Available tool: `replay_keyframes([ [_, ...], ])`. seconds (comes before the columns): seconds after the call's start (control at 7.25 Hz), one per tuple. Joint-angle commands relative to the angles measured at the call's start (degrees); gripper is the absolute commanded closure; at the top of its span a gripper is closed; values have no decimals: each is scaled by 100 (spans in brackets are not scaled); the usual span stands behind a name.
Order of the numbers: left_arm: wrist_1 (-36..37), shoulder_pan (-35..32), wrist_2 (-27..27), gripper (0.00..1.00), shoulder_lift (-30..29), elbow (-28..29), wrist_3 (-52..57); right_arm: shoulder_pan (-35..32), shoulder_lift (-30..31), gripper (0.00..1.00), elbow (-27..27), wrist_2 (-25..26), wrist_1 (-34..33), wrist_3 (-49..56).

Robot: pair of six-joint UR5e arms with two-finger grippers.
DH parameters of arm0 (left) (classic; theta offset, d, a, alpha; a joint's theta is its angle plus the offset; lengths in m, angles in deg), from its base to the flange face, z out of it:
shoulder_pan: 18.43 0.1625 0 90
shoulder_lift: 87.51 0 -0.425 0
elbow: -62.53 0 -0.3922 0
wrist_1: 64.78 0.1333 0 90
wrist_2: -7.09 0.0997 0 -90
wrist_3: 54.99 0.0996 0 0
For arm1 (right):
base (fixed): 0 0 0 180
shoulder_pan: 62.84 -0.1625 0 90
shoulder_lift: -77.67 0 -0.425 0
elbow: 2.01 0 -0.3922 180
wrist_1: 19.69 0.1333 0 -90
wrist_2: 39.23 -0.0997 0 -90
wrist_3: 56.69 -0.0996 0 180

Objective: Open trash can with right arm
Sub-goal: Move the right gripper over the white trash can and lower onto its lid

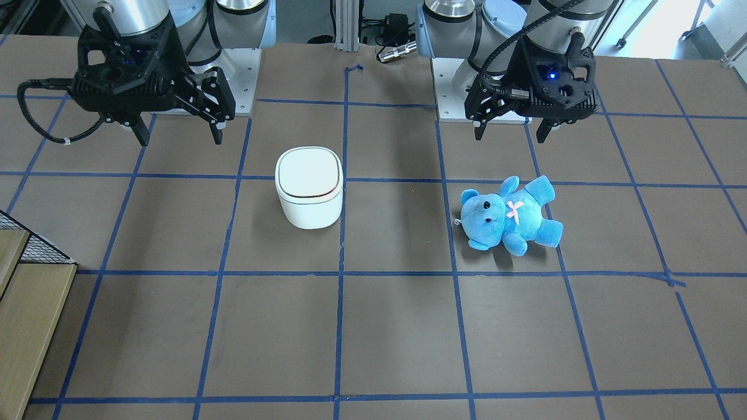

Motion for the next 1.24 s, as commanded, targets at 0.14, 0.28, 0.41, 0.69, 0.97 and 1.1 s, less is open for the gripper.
replay_keyframes([
  [0.14,0,0,0,0,0,0,-9,-4,-18,0,-5,-123,-74,-63],
  [0.28,0,0,0,0,0,0,0,-12,-26,0,-57,-132,-48,-72],
  [0.41,0,0,0,0,0,0,-9,-108,-27,15,-153,-123,5,-446],
  [0.69,0,0,0,0,0,0,-9,-861,-79,100,-634,-45,-56,-1010],
  [0.97,0,0,0,0,0,0,0,-1084,-105,100,-1206,-131,-109,-1643],
  [1.1,0,0,0,0,0,0,0,-1085,-132,100,-1600,-106,-431,-1645],
])
